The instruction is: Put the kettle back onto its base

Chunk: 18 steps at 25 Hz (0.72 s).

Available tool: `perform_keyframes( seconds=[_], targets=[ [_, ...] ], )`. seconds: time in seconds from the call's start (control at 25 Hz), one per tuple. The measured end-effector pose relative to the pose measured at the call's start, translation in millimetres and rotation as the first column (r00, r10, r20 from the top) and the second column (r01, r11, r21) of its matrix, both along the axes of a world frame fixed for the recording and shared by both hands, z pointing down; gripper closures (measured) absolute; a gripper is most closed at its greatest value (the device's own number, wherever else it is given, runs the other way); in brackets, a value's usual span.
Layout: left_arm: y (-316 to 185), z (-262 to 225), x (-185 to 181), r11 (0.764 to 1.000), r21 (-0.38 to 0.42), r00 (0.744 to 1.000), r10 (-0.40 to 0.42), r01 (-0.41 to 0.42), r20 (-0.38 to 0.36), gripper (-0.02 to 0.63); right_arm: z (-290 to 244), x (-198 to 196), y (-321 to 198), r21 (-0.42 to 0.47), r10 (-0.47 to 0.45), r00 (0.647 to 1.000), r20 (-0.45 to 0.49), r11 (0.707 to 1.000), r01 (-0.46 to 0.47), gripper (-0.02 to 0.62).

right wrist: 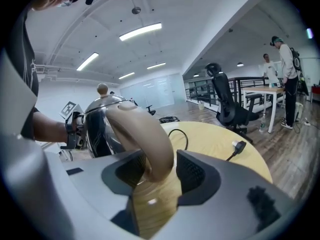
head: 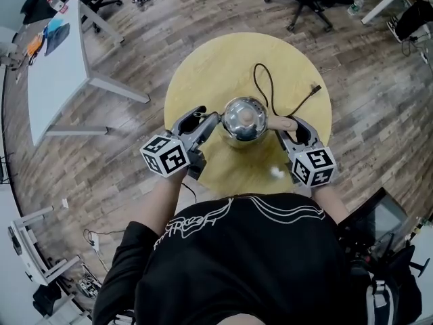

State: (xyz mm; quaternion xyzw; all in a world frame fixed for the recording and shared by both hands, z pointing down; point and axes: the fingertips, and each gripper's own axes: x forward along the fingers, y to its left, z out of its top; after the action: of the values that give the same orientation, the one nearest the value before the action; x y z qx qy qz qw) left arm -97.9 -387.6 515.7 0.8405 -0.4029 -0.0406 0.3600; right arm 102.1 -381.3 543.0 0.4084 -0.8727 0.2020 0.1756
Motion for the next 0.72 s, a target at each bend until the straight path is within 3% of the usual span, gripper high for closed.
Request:
perform_keyframes(
  seconds=[0.16, 0.36, 0.6, 0.72],
  targets=[
    [10, 0, -15, 0.998, -0.024, 0.999, -0.052, 0.052, -0.007, 0.376, -12, 4, 9, 0.01, 0.02, 1.0, 0.01, 1.0, -0.02, 0.4],
    [52, -14, -12, 0.999, -0.007, 0.999, -0.036, 0.036, -0.028, 0.357, -25, 18, 48, 0.037, 0.059, 0.998, -0.02, 0.998, -0.058, 0.4],
    [148, -45, 21, 0.996, 0.038, 0.996, 0.084, -0.082, -0.033, 0.373, -51, 19, 148, 0.028, 0.055, 0.997, 0.062, 0.998, -0.056, 0.402],
    [200, -70, 40, 0.984, 0.089, 0.988, 0.155, -0.152, -0.021, 0.443, -71, 7, 206, 0.02, 0.008, 0.99, 0.142, 1.0, -0.011, 0.414]
  ],
)
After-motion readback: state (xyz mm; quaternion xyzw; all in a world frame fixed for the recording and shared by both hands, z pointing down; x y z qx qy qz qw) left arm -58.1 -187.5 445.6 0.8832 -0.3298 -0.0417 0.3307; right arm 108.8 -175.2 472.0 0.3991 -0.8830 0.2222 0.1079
